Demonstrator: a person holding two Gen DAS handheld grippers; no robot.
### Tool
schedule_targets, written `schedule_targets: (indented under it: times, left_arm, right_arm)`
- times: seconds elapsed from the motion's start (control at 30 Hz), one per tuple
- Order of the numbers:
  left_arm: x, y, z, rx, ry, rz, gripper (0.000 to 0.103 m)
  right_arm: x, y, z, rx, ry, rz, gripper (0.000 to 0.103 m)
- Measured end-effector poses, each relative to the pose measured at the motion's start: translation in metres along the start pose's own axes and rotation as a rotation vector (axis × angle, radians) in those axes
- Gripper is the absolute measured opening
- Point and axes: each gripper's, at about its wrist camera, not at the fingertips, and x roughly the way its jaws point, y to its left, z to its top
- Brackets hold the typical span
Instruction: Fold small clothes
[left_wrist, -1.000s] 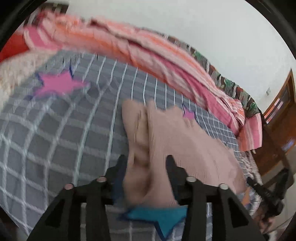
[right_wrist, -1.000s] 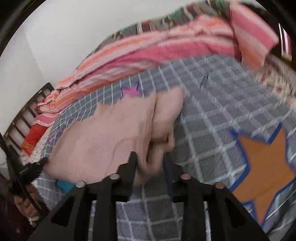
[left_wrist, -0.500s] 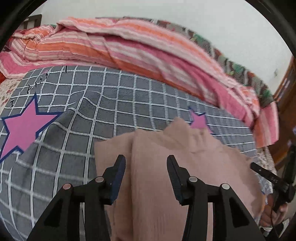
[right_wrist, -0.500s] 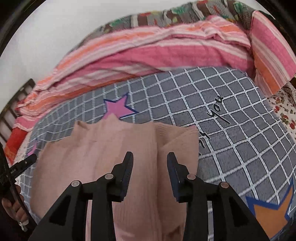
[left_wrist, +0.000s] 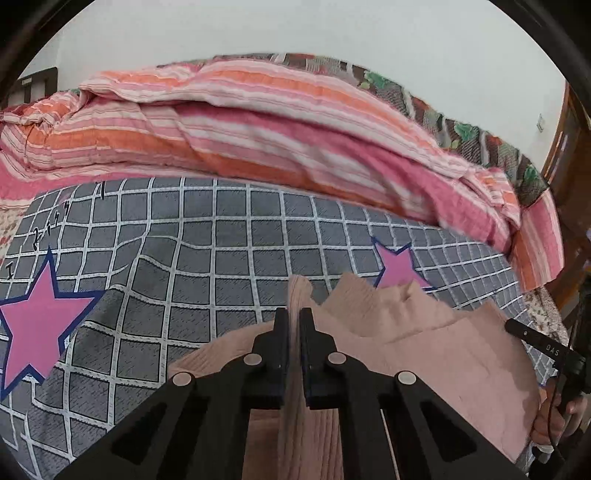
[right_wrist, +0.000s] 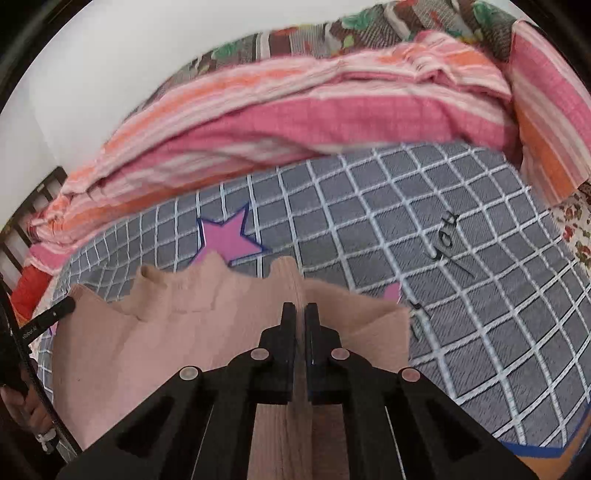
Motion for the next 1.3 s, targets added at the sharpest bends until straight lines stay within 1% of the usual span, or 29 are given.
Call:
schedule_targets:
  times: [0.07,0.13,0.17,0.2,0.27,0.3,0.33,0.37,0.4,0.43,0.47,0.5,0.57,0.6,0.63,0.7,0.77,0.8,0.87,0.93,0.97,1.0,1.13,1.3]
  left_arm:
    - [0.016,0.005,-0.004,-0.016,0.039,0.028,0.007]
    - [0.036,0.013,-0.009,-0.051,0.116,0.041,0.007]
    - [0.043,0.017,-0.012,-0.072,0.159,0.030,0.010]
    - [0.045,0.023,-0.014,-0.092,0.180,0.010,0.010]
    - [0.037,0.031,-0.015,-0.114,0.176,-0.037,0.010]
    - [0.029,0.035,-0.014,-0.122,0.169,-0.052,0.012]
    - [0.019,0.041,-0.014,-0.127,0.145,-0.053,0.017]
    - [0.009,0.046,-0.015,-0.125,0.111,-0.046,0.021]
    - [-0.001,0.053,-0.016,-0.118,0.076,-0.027,0.032]
    - [-0.009,0.058,-0.018,-0.111,0.046,-0.005,0.043]
    - [-0.014,0.064,-0.020,-0.107,0.022,0.022,0.049]
    - [-0.021,0.073,-0.023,-0.107,-0.008,0.060,0.056]
    - [-0.027,0.091,-0.027,-0.121,-0.031,0.106,0.056]
    - [-0.026,0.102,-0.032,-0.135,-0.019,0.116,0.056]
    - [-0.024,0.107,-0.034,-0.143,-0.010,0.126,0.056]
    - [-0.017,0.124,-0.043,-0.162,0.009,0.144,0.056]
    - [-0.013,0.130,-0.050,-0.162,0.002,0.138,0.056]
    - [-0.013,0.128,-0.050,-0.152,-0.015,0.145,0.056]
    - [-0.010,0.123,-0.052,-0.119,-0.023,0.170,0.059]
    - [0.000,0.114,-0.053,-0.070,-0.015,0.219,0.063]
    - [0.004,0.110,-0.052,-0.053,-0.014,0.231,0.064]
    - [0.006,0.109,-0.051,-0.045,-0.014,0.230,0.066]
    - [0.005,0.113,-0.052,-0.067,-0.015,0.202,0.066]
    - [0.005,0.118,-0.052,-0.089,-0.020,0.173,0.065]
  right_arm:
    - [0.020,-0.003,-0.004,-0.003,0.055,-0.076,0.004]
    - [0.032,-0.004,-0.010,-0.003,0.086,-0.099,0.004]
    - [0.032,-0.003,-0.011,-0.006,0.083,-0.104,0.004]
    - [0.029,-0.001,-0.010,-0.014,0.077,-0.111,0.004]
    - [0.021,0.004,-0.008,-0.018,0.081,-0.131,0.007]
    - [0.015,0.009,-0.006,-0.023,0.081,-0.133,0.012]
    - [0.009,0.015,-0.004,-0.032,0.077,-0.128,0.015]
    - [0.003,0.023,-0.003,-0.044,0.067,-0.115,0.023]
    - [-0.004,0.033,-0.002,-0.062,0.052,-0.100,0.035]
    - [-0.010,0.045,-0.002,-0.086,0.029,-0.082,0.038]
    - [-0.015,0.058,-0.002,-0.111,0.008,-0.067,0.041]
    - [-0.018,0.073,-0.004,-0.140,-0.007,-0.050,0.041]
    - [-0.016,0.104,-0.011,-0.200,0.009,0.005,0.041]
    - [-0.010,0.122,-0.015,-0.234,0.033,0.047,0.041]
    - [-0.005,0.132,-0.018,-0.249,0.052,0.062,0.041]
    - [0.012,0.149,-0.025,-0.273,0.111,0.062,0.041]
    - [0.032,0.158,-0.030,-0.293,0.171,0.029,0.041]
    - [0.041,0.160,-0.031,-0.299,0.186,0.000,0.041]
    - [0.050,0.159,-0.031,-0.285,0.197,-0.017,0.041]
    - [0.060,0.155,-0.025,-0.253,0.217,-0.036,0.041]
    - [0.065,0.154,-0.022,-0.245,0.218,-0.044,0.041]
    - [0.069,0.154,-0.021,-0.242,0.218,-0.051,0.041]
    - [0.079,0.161,-0.024,-0.282,0.184,-0.108,0.041]
    - [0.083,0.154,-0.020,-0.246,0.196,-0.098,0.042]
